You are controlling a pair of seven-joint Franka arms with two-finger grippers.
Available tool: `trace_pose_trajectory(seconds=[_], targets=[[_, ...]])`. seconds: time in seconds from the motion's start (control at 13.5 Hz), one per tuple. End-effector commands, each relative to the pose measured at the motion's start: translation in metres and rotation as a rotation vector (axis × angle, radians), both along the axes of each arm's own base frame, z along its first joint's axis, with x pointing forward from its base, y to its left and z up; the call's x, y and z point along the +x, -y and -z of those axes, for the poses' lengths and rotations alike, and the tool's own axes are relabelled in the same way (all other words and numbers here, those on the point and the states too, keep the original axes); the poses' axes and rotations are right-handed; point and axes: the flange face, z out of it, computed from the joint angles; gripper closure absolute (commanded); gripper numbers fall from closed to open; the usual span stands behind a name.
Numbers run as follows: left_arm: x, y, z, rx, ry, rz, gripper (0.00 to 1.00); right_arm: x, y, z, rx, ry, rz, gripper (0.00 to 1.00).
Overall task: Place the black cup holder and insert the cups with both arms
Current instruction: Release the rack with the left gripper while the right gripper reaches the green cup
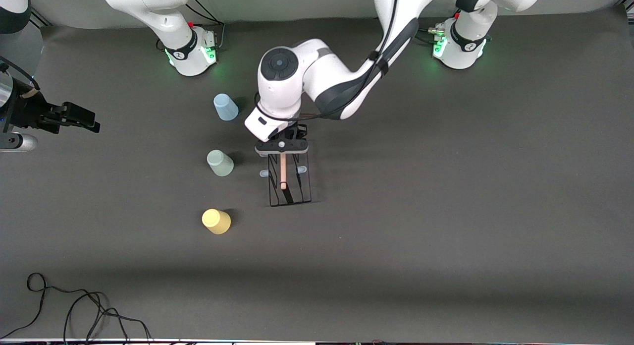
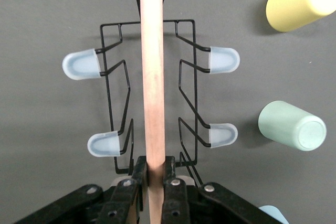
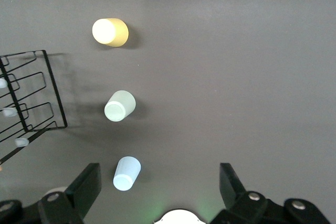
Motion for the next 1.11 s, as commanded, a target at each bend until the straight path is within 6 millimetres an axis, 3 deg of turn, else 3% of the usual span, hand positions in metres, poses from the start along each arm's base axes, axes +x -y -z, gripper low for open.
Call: trace_pose_trajectory(seconds=[0.0, 0.07, 0.15, 0.22, 0.3, 0.37, 0.44, 0.67, 0.81, 0.89, 1.04], targets=[[0.001, 0.007, 0.014, -0.004, 0.029, -0.009, 1.0, -0.009, 0.002, -0.004, -0.014, -0.003, -0.006, 0.0], [0.001, 0.006, 0.019, -0.006, 0.031, -0.002, 1.0, -0.009, 0.002, -0.004, -0.014, -0.003, -0.006, 0.0], [0.002, 0.005, 0.019, -0.001, 0.03, 0.001, 0.86, -0.009, 0.002, -0.005, -0.014, -0.001, -0.006, 0.0], [0.003, 0.003, 0.016, 0.007, 0.033, 0.0, 0.12, -0.009, 0.0, -0.004, -0.014, -0.004, -0.008, 0.0], [0.004, 0.001, 0.008, 0.018, 0.054, 0.007, 0.0, -0.009, -0.001, -0.004, -0.017, -0.004, -0.011, 0.0], [0.008, -0.004, -0.003, 0.018, 0.064, 0.002, 0.0, -0.009, -0.002, -0.003, -0.017, -0.006, -0.011, 0.0], [0.009, -0.014, -0.034, 0.027, 0.065, -0.004, 0.0, -0.009, -0.002, -0.003, -0.018, -0.007, 0.003, 0.0], [0.023, -0.087, -0.139, 0.031, 0.034, -0.033, 0.0, -0.009, -0.01, -0.003, -0.019, -0.007, 0.044, 0.0], [0.034, -0.155, -0.191, -0.004, -0.001, -0.022, 0.0, -0.007, -0.032, 0.002, -0.025, -0.006, 0.088, 0.0], [0.04, -0.195, -0.206, -0.005, -0.026, -0.009, 0.0, -0.005, -0.035, 0.007, -0.027, -0.009, 0.094, 0.0], [0.057, -0.294, -0.224, -0.011, -0.063, 0.032, 0.0, -0.008, -0.063, 0.024, -0.033, -0.016, 0.081, 0.0]])
